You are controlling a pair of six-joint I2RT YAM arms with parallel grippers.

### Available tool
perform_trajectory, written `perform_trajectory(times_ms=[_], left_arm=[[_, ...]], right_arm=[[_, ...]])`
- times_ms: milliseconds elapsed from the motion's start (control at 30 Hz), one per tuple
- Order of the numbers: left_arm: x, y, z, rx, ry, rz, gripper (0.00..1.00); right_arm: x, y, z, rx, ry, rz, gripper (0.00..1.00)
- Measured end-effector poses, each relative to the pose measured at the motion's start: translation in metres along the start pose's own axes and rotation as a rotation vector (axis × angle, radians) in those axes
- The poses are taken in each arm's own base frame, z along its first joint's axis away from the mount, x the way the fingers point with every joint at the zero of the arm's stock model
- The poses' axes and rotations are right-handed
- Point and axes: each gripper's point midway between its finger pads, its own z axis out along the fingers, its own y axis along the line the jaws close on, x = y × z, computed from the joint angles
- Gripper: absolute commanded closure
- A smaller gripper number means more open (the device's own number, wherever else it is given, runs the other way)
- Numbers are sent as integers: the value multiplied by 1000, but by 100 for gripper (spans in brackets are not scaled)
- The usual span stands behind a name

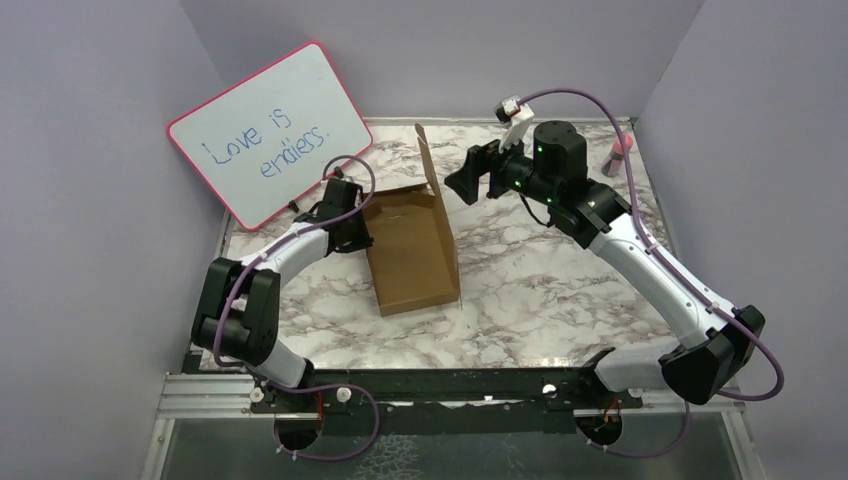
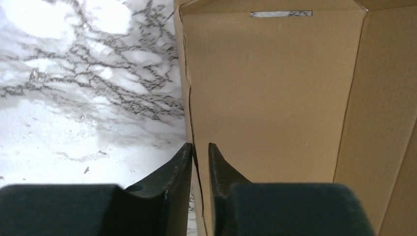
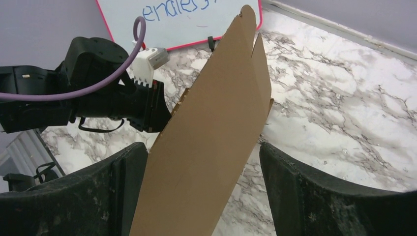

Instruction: Fold the paper box

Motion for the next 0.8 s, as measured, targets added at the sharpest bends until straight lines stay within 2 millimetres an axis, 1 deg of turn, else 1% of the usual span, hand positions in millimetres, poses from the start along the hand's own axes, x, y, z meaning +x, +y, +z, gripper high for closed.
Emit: perform_trajectory(times_ms=[100,200,300,400,433,467,500,567,600,667,800], left_arm=[[-8,-7,-2,-21,-10,56,93],[-21,-15,-8,-51,-35,117,100],[-38,-23,-16,-83,-68,179,100],[-59,-33,-27,-129,-112,267,100],[-64,-37,-31,-139,-122,293,99],[-67,-39,-33,-148,-127,313,86],[-71,-41,-36,-160,-132,334,76],[-76,-48,-38,-160,-132,356,64],[-75,-49,-38,-161,-128,359,60],[-69,-46,-37,-170,-109,353,56],[-49,-31,-26,-190,-51,328,56]], right_arm=[[5,-5,-3,25,4,0,11],[7,-8,-10,52,-5,-3,11],[1,-8,-19,61,-30,-8,11],[-6,-7,-29,68,-64,-15,11],[-8,-7,-32,71,-75,-19,11],[-10,-7,-35,74,-84,-23,11],[-11,-7,-38,77,-93,-25,11],[-13,-8,-41,85,-104,-28,11],[-14,-8,-42,88,-106,-31,11],[-13,-9,-42,93,-106,-36,11],[-3,-13,-40,103,-88,-41,11]])
